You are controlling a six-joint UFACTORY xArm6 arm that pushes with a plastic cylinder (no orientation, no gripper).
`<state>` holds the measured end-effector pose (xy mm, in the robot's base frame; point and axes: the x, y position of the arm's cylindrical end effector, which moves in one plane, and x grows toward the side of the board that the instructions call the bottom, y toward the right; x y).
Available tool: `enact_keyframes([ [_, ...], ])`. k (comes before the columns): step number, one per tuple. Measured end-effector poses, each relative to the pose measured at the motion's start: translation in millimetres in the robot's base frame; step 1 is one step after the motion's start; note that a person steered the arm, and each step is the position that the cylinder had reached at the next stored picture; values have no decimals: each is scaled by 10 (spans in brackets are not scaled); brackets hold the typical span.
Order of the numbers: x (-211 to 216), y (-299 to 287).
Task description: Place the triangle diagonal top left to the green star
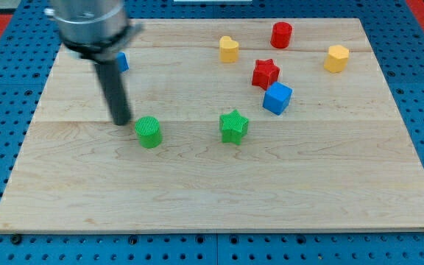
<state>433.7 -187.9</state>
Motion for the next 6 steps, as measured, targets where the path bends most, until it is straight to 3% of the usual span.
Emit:
enact_keyframes([
  [1,-521,-788],
  [2,-1126,-780],
  [3,-1416,-201],
  [4,-1297,46],
  [5,-866,330],
  [6,-910,489],
])
